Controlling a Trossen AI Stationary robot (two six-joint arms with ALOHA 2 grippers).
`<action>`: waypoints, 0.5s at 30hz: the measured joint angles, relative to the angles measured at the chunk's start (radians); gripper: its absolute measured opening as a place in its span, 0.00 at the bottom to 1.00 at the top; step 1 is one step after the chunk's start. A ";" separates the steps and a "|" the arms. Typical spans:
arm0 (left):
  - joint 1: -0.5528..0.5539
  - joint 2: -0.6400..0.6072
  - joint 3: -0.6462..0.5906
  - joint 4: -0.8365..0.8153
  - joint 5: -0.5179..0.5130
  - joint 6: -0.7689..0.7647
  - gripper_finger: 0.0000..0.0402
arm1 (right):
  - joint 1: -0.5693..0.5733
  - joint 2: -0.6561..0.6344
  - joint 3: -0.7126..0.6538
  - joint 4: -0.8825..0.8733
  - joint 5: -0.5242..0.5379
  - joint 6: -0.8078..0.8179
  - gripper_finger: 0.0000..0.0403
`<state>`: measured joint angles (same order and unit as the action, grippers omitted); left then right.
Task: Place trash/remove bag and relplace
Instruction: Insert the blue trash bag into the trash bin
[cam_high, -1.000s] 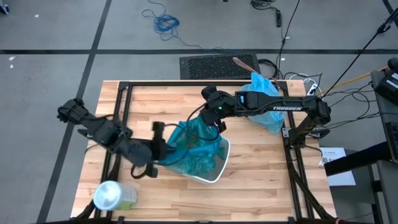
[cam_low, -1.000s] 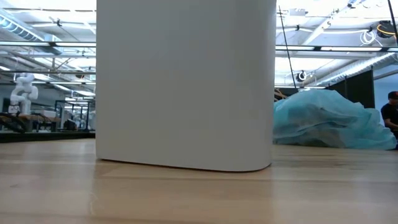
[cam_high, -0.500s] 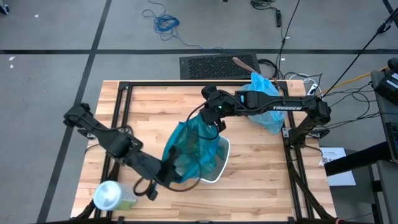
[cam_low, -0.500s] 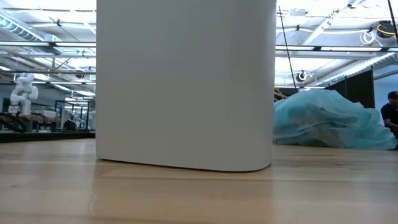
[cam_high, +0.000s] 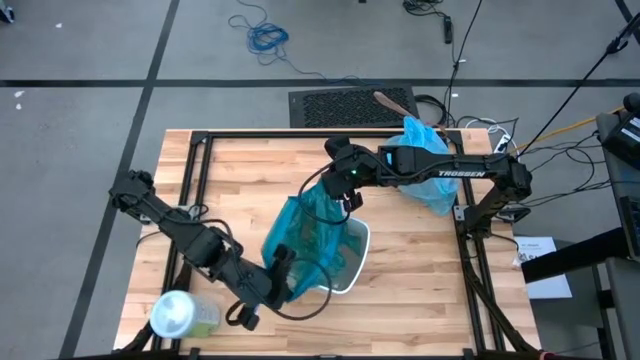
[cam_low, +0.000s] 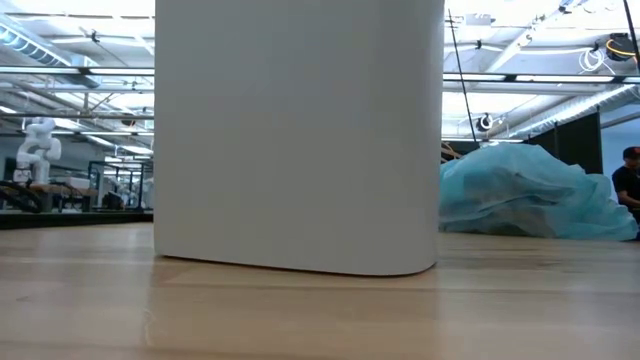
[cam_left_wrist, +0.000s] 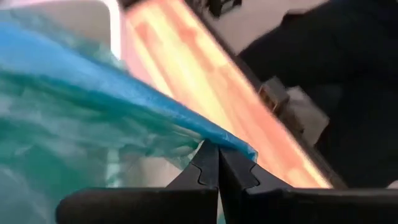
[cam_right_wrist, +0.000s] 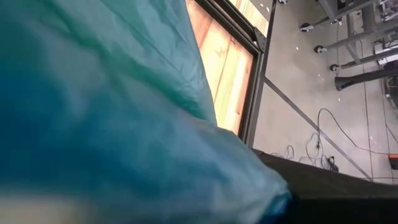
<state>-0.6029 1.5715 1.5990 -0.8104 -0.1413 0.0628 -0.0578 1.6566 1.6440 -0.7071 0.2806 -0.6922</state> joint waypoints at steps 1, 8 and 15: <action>-0.008 -0.006 0.000 -0.027 -0.021 -0.016 0.00 | 0.000 0.000 0.000 0.000 0.001 -0.001 0.00; -0.059 -0.062 0.035 -0.096 -0.147 -0.084 0.00 | 0.000 0.000 0.000 0.000 0.002 -0.001 0.00; -0.085 -0.070 0.086 -0.192 -0.214 -0.121 0.00 | 0.000 0.000 0.000 -0.001 0.002 -0.001 0.00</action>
<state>-0.6881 1.5013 1.6850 -1.0027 -0.3551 -0.0583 -0.0574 1.6566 1.6440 -0.7086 0.2823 -0.6928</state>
